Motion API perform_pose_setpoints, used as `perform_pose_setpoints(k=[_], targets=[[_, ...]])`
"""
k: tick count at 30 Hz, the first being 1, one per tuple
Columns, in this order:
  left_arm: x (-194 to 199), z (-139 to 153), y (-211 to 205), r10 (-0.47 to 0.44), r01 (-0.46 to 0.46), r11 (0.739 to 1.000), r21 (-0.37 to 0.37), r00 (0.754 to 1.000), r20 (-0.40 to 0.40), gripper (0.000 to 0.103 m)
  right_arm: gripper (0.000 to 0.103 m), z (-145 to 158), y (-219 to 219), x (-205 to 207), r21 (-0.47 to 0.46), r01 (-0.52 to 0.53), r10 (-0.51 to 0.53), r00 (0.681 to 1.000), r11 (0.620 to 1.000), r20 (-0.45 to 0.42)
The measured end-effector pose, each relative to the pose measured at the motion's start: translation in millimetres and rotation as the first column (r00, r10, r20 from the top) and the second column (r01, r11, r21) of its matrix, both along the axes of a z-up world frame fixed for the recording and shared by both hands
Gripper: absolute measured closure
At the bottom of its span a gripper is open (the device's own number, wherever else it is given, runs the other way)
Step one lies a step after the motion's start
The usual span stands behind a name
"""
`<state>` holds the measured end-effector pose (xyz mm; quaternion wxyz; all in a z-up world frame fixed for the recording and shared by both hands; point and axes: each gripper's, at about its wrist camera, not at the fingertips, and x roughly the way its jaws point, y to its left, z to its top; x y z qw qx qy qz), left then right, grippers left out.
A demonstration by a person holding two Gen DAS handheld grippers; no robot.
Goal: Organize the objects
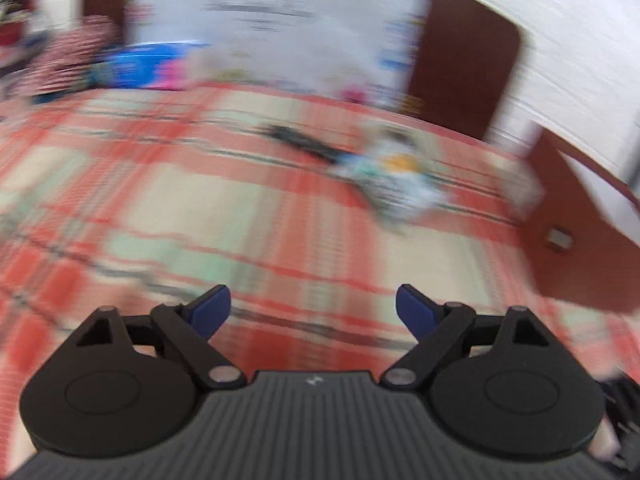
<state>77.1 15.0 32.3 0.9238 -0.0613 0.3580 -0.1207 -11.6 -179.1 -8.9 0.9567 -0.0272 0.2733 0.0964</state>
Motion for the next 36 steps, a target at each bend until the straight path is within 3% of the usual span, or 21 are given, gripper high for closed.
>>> perform_pose_setpoints(k=[3, 6, 8, 9, 11, 12, 16, 19, 23, 28, 29, 30, 32, 34, 36], targets=[[-11, 2, -41, -0.158, 0.158, 0.987, 0.006, 0.987, -0.004, 0.020, 0.021, 0, -5, 0, 0.021, -0.003, 0.003, 1.000, 1.000, -0.001], [-11, -9, -63, -0.235, 0.236, 0.972, -0.003, 0.969, -0.075, 0.031, 0.021, -1, -5, 1, 0.024, -0.007, 0.007, 1.000, 1.000, -0.002], [-18, -15, -68, -0.258, 0.257, 0.966, -0.021, 0.963, -0.079, 0.032, 0.027, -1, -5, 2, 0.022, -0.016, 0.016, 1.000, 1.000, -0.002], [-21, -16, -70, -0.272, 0.271, 0.962, -0.024, 0.959, -0.075, 0.037, 0.036, -1, -4, 2, 0.021, -0.024, 0.024, 1.000, 0.999, -0.001], [-27, -15, -74, -0.315, 0.311, 0.949, -0.060, 0.945, -0.088, 0.046, 0.044, -1, -3, -1, 0.016, -0.039, 0.039, 0.999, 0.999, 0.017], [-31, -12, -78, -0.311, 0.308, 0.950, -0.046, 0.947, -0.085, 0.046, 0.053, -1, -2, -3, 0.015, -0.052, 0.051, 0.998, 0.999, 0.026], [-35, 6, -86, -0.320, 0.319, 0.947, -0.021, 0.945, -0.066, 0.046, 0.057, 3, -1, -14, 0.001, -0.043, 0.042, 0.994, 0.999, 0.097], [-39, 32, -99, -0.357, 0.357, 0.934, -0.011, 0.934, -0.002, 0.047, 0.057, 11, -5, -29, 0.022, 0.004, -0.009, 0.980, 1.000, 0.197], [-37, 66, -130, -0.417, 0.418, 0.908, 0.009, 0.905, 0.081, 0.046, 0.057, 33, -21, -38, 0.031, 0.086, -0.092, 0.942, 0.996, 0.322], [-23, 100, -198, -0.501, 0.497, 0.865, 0.068, 0.850, 0.165, 0.046, 0.057, 59, -61, -30, 0.052, 0.197, -0.201, 0.884, 0.979, 0.422], [-18, 104, -213, -0.515, 0.507, 0.857, 0.089, 0.839, 0.178, 0.044, 0.057, 62, -71, -26, 0.058, 0.218, -0.222, 0.874, 0.974, 0.433], [-12, 106, -229, -0.523, 0.511, 0.852, 0.111, 0.832, 0.185, 0.035, 0.057, 66, -81, -20, 0.062, 0.239, -0.241, 0.865, 0.969, 0.440], [1, 101, -258, -0.510, 0.480, 0.858, 0.183, 0.838, 0.195, 0.015, 0.057, 71, -100, -2, 0.054, 0.293, -0.286, 0.850, 0.955, 0.443], [11, 89, -277, -0.464, 0.413, 0.874, 0.257, 0.867, 0.184, 0.015, 0.023, 68, -117, 21, 0.015, 0.415, -0.379, 0.814, 0.910, 0.439], [16, 81, -275, -0.459, 0.424, 0.880, 0.213, 0.875, 0.156, 0.014, 0.032, 60, -133, 41, -0.027, 0.504, -0.462, 0.809, 0.863, 0.363]])
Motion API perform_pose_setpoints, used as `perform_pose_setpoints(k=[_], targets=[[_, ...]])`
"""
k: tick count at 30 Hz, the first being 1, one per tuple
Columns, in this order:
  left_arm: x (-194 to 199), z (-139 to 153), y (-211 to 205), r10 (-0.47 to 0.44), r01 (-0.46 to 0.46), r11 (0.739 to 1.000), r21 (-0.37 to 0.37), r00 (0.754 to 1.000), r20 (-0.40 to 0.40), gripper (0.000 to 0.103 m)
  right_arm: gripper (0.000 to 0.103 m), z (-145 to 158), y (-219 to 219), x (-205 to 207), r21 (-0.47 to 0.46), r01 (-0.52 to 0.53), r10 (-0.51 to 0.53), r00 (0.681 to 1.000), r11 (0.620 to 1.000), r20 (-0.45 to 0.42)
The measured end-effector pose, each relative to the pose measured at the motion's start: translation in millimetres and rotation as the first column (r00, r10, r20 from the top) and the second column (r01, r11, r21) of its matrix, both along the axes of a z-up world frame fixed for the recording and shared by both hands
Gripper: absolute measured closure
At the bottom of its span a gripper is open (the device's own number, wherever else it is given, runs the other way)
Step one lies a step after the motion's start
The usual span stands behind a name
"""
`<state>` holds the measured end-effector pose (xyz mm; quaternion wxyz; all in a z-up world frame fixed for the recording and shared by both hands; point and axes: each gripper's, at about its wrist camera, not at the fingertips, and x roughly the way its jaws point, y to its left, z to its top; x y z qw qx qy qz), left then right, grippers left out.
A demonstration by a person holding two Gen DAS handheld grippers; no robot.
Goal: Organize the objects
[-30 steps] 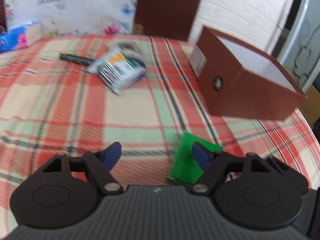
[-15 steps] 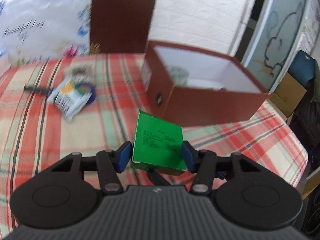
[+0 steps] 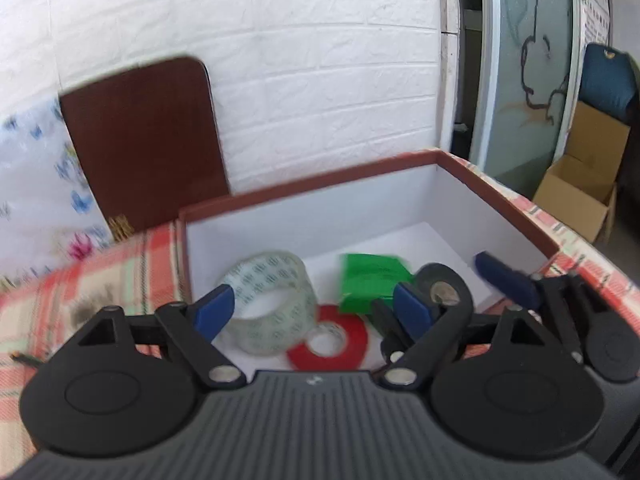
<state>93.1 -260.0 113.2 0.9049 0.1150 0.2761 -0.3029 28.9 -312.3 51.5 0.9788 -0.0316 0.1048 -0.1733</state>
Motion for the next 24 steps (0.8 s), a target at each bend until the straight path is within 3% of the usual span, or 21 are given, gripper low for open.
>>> perform_pose_setpoints(k=[2, 4, 7, 10, 14, 19, 23, 24], targets=[[-8, -3, 10, -0.020, 0.020, 0.999, -0.043, 1.000, 0.005, 0.010, 0.034, -6, -15, -11, 0.106, -0.042, 0.038, 0.998, 0.993, 0.044], [-19, -4, 18, -0.020, 0.021, 0.999, -0.050, 0.999, 0.028, 0.009, 0.027, -15, -7, -26, 0.062, -0.035, 0.029, 0.995, 0.997, 0.099], [-39, -2, 39, -0.002, 0.007, 0.998, -0.061, 0.997, 0.071, 0.010, 0.026, -22, 7, -43, 0.045, -0.037, 0.030, 0.987, 0.998, 0.158], [-51, -5, 77, 0.052, -0.044, 0.996, -0.076, 0.994, 0.101, 0.010, 0.026, -27, 18, -47, 0.043, -0.079, 0.072, 0.988, 0.996, 0.133], [-38, -32, 142, 0.225, -0.224, 0.974, -0.035, 0.974, 0.026, 0.010, 0.026, -30, 29, -47, 0.068, -0.155, 0.150, 0.986, 0.986, 0.072], [-12, -82, 232, 0.495, -0.491, 0.868, 0.072, 0.867, -0.053, 0.011, 0.031, -38, 81, -37, 0.077, -0.316, 0.319, 0.947, 0.946, -0.028], [-1, -110, 293, 0.643, -0.646, 0.750, 0.144, 0.762, 0.071, 0.006, 0.039, -43, 128, -23, 0.068, -0.476, 0.481, 0.866, 0.877, -0.141], [-2, -117, 308, 0.652, -0.657, 0.746, 0.106, 0.754, 0.084, 0.001, 0.043, -43, 142, -18, 0.058, -0.502, 0.504, 0.845, 0.863, -0.179]])
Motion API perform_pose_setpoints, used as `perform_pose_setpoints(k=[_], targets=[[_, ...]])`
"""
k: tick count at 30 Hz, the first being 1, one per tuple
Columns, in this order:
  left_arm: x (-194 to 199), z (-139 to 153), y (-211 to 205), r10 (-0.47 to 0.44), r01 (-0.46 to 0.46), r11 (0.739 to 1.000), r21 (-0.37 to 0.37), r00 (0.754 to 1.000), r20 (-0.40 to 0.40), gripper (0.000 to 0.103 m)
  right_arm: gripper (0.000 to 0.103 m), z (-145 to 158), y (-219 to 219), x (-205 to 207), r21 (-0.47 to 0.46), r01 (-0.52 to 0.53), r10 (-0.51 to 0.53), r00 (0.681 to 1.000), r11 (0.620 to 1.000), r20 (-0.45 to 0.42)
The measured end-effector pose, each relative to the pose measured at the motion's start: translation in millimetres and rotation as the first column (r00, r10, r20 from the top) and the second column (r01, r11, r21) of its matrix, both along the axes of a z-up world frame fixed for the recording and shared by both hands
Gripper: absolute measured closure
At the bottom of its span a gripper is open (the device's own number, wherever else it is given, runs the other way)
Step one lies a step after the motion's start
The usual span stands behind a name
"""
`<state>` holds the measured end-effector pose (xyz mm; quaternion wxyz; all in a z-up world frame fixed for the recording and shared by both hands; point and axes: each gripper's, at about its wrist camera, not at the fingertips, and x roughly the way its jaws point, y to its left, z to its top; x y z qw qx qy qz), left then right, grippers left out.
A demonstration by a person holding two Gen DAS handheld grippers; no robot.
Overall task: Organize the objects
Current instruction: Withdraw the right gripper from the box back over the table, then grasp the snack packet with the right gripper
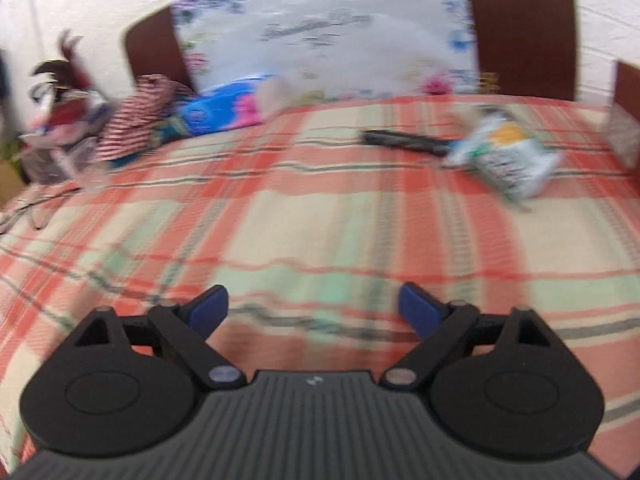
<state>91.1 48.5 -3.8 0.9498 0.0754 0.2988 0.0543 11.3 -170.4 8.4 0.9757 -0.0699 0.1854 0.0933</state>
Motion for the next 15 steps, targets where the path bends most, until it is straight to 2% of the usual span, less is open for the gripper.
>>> perform_pose_setpoints(k=[1, 2, 3, 6, 10, 14, 15], targets=[[2, 0, 18, -0.004, 0.004, 0.994, -0.110, 1.000, -0.005, 0.002, 0.043, -1, 9, 9, -0.014, -0.026, 0.026, 0.999, 1.000, -0.028], [7, 0, 30, 0.011, -0.015, 0.984, -0.178, 1.000, -0.027, 0.001, 0.043, -2, 17, 20, -0.015, -0.046, 0.045, 0.998, 0.999, -0.049], [9, 0, 35, 0.032, -0.036, 0.981, -0.191, 0.999, -0.024, 0.001, 0.043, -2, 23, 33, -0.016, -0.055, 0.054, 0.997, 0.998, -0.063], [10, 1, 30, 0.010, -0.014, 0.985, -0.173, 1.000, -0.021, 0.000, 0.043, 0, 37, 69, -0.027, -0.045, 0.043, 0.997, 0.999, -0.070], [13, -1, 32, -0.002, -0.002, 0.981, -0.192, 1.000, -0.022, 0.000, 0.041, -1, 53, 119, -0.069, -0.028, 0.024, 0.998, 0.997, -0.057], [13, -3, 29, -0.004, -0.001, 0.981, -0.196, 1.000, -0.024, 0.000, 0.041, -11, 65, 154, -0.094, -0.028, 0.017, 0.992, 0.995, -0.121], [13, -3, 29, -0.005, 0.000, 0.981, -0.195, 1.000, -0.024, 0.000, 0.047, -11, 64, 158, -0.085, -0.033, 0.022, 0.992, 0.996, -0.126]])
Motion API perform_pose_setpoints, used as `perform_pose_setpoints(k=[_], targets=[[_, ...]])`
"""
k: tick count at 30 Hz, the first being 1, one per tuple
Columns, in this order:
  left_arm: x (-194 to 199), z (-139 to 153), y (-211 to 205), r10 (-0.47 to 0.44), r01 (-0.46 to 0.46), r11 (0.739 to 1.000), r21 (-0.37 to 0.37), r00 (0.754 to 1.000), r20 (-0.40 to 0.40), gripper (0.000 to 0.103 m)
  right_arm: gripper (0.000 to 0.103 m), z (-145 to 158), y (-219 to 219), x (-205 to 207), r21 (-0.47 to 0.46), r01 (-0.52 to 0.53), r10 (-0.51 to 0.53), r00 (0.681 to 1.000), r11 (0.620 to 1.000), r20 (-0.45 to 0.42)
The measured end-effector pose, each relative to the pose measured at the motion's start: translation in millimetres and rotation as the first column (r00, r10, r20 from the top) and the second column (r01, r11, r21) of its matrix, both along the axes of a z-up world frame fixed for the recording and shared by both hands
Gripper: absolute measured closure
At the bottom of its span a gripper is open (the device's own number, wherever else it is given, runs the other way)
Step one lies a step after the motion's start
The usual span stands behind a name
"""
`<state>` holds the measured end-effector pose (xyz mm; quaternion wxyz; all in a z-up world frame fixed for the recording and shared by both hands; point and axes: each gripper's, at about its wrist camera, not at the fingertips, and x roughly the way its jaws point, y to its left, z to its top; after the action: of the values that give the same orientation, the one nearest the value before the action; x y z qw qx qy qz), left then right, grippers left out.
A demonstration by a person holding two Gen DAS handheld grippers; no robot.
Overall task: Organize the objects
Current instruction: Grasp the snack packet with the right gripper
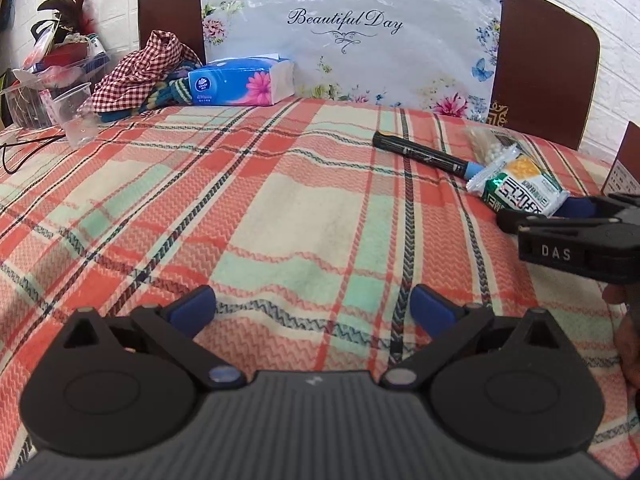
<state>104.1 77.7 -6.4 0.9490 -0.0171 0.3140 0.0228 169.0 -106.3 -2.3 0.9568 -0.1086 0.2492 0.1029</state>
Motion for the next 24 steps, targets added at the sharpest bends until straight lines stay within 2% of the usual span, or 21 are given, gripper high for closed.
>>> perform_pose_setpoints(k=[1, 3, 7, 13, 16, 24], targets=[[1, 0, 0, 0.000, 0.000, 1.000, 0.001, 1.000, -0.001, 0.000, 0.060, 0, -1, 1, 0.014, -0.013, 0.013, 1.000, 1.000, -0.011], [1, 0, 0, -0.001, 0.001, 1.000, 0.001, 1.000, -0.001, 0.000, 0.070, 0, -4, -3, 0.027, -0.030, 0.030, 1.000, 0.999, -0.005], [1, 0, 0, 0.001, -0.001, 1.000, 0.004, 1.000, -0.001, 0.000, 0.072, 2, -6, -10, 0.035, -0.017, 0.017, 1.000, 0.999, -0.005], [3, -1, -1, 0.001, -0.001, 1.000, 0.015, 1.000, -0.004, 0.000, 0.072, 2, -30, -37, 0.164, 0.016, -0.005, 0.997, 0.986, -0.071], [2, 0, -2, 0.001, -0.001, 1.000, 0.021, 1.000, -0.004, 0.000, 0.072, 2, -43, -63, 0.199, 0.016, 0.002, 0.996, 0.980, -0.092], [0, 0, -4, 0.008, -0.008, 0.999, 0.042, 1.000, -0.003, 0.000, 0.072, 1, -71, -146, 0.224, 0.025, -0.001, 0.994, 0.974, -0.108]])
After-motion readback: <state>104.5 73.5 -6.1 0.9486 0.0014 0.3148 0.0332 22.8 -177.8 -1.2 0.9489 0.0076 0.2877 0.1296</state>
